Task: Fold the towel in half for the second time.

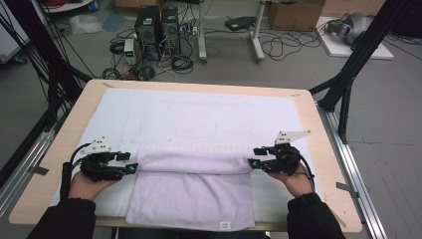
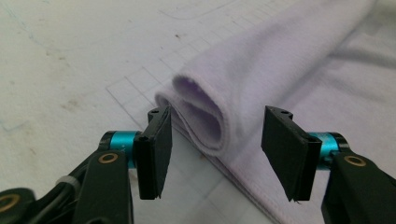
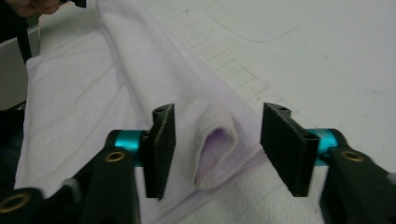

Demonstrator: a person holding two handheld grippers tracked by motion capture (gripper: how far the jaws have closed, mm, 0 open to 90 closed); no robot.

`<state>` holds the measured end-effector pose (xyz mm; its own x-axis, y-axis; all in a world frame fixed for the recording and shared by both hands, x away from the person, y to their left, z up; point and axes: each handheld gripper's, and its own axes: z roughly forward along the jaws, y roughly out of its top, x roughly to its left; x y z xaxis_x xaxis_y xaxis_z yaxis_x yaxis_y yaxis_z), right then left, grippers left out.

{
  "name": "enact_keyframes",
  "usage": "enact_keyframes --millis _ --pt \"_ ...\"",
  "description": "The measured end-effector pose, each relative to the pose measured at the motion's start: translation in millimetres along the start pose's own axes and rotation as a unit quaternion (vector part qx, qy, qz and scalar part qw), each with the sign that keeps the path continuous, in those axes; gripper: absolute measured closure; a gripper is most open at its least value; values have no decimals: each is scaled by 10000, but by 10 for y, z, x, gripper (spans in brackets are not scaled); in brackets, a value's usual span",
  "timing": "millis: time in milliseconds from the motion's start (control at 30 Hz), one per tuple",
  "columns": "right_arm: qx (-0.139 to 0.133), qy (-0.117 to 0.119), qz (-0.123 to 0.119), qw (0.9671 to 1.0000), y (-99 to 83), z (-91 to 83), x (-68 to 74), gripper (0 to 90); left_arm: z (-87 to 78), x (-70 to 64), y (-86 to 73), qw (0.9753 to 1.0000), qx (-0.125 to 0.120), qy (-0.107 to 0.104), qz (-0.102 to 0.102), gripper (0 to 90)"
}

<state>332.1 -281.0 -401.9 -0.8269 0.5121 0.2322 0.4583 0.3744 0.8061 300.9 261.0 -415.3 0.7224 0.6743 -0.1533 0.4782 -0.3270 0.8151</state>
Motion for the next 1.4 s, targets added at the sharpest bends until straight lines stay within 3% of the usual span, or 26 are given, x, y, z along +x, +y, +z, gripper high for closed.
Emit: enact_keyframes --millis 100,233,300,367,400,567,667,767,833,867,900,967,1000,1100,1200,1267,1300,1400 --pt "1 220 133 9997 83 104 -28 402 92 51 87 9998 -15 -139 -129 372" --pt "403 250 36 9989 110 289 -20 444 273 71 145 9993 115 -281 -207 359" --pt "646 373 64 9972 90 351 -23 615 302 58 138 9989 122 -449 -111 564" --pt "851 575 -98 9947 74 377 6 831 299 21 134 9983 153 -553 69 755" --pt "892 558 -177 9943 80 376 25 844 274 6 136 9983 84 -571 91 786" --pt "398 586 -286 9971 165 203 113 853 74 -50 158 9980 -236 -576 107 805" --pt "223 576 -437 9971 209 66 201 852 -91 -125 145 9973 -373 -597 195 809" --pt "102 737 -587 9955 194 -95 384 851 -262 -266 33 9961 -410 -713 313 801" --pt "70 1103 -595 9921 109 -150 491 793 -339 -356 -75 9961 -275 -786 292 674" --pt "110 1125 -579 9919 64 -171 536 752 -364 -393 -119 9962 -193 -784 322 634" --pt "114 1007 -594 9931 27 -196 567 745 -377 -415 -143 9966 -122 -745 321 612" --pt "19 979 -584 9935 -31 -229 579 725 -382 -448 -165 9972 -3 -687 278 513" --pt "-10 950 -566 9939 -53 -225 575 715 -374 -460 -164 9971 -7 -698 304 504" --pt "143 832 -603 9946 -112 -136 586 665 -284 -468 -134 9970 33 -694 350 501" --pt "315 585 -653 9957 -144 -6 517 652 -186 -464 -104 9943 72 -1000 372 582" --pt "380 528 -636 9959 -145 40 458 631 -138 -481 -95 9947 184 -890 486 590" --pt "394 347 -685 9963 -141 53 434 614 -117 -472 -90 9952 200 -823 481 572" --pt "368 135 -630 9972 -123 77 316 552 -56 -364 -44 9973 242 -497 484 533"
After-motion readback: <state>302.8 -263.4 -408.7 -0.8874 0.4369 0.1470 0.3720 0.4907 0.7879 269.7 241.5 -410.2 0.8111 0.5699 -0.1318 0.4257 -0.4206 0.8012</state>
